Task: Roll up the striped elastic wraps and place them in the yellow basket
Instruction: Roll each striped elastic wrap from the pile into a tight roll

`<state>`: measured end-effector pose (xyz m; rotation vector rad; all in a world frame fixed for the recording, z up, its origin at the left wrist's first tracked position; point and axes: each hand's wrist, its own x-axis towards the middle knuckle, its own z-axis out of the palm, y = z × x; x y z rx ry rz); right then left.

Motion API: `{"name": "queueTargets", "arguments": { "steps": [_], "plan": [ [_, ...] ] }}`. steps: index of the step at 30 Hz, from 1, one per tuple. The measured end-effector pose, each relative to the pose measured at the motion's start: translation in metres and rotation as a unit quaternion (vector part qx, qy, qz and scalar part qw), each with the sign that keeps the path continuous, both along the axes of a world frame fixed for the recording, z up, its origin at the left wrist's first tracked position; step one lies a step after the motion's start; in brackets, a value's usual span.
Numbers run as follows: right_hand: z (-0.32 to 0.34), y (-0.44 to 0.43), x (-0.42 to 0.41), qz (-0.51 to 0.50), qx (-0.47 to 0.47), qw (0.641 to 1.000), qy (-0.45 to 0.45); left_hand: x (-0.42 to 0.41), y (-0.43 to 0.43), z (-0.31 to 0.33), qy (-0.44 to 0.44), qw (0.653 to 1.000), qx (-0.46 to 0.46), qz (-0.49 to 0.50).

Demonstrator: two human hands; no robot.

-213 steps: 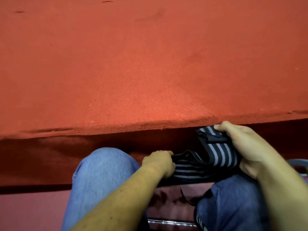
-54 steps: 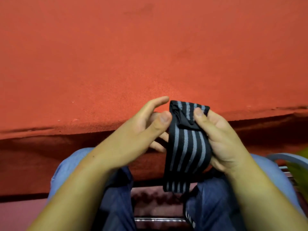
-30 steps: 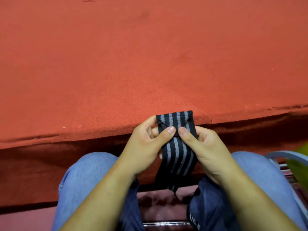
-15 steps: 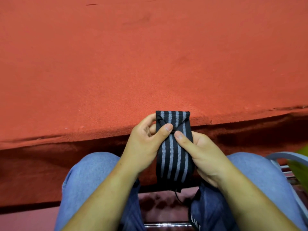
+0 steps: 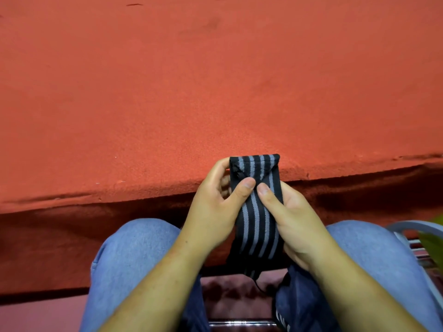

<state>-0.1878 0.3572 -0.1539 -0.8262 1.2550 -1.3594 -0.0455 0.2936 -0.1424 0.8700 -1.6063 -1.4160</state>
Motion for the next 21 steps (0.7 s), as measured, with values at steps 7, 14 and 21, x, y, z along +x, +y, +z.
{"name": "queueTargets", "arguments": {
  "steps": [7, 14, 21],
  "plan": [
    [0.004, 0.001, -0.003, 0.024, 0.105, 0.99, -0.094, 0.004, -0.003, -0.001, 0.003, 1.0, 0.006, 0.004],
    [0.01, 0.001, -0.008, 0.023, 0.098, 0.988, -0.114, 0.004, -0.006, 0.0, 0.024, 1.0, -0.002, 0.0],
    [0.013, -0.001, -0.008, -0.018, 0.105, 0.974, -0.2, 0.007, -0.004, 0.002, 0.0, 0.999, -0.025, -0.019]
  ]
}}
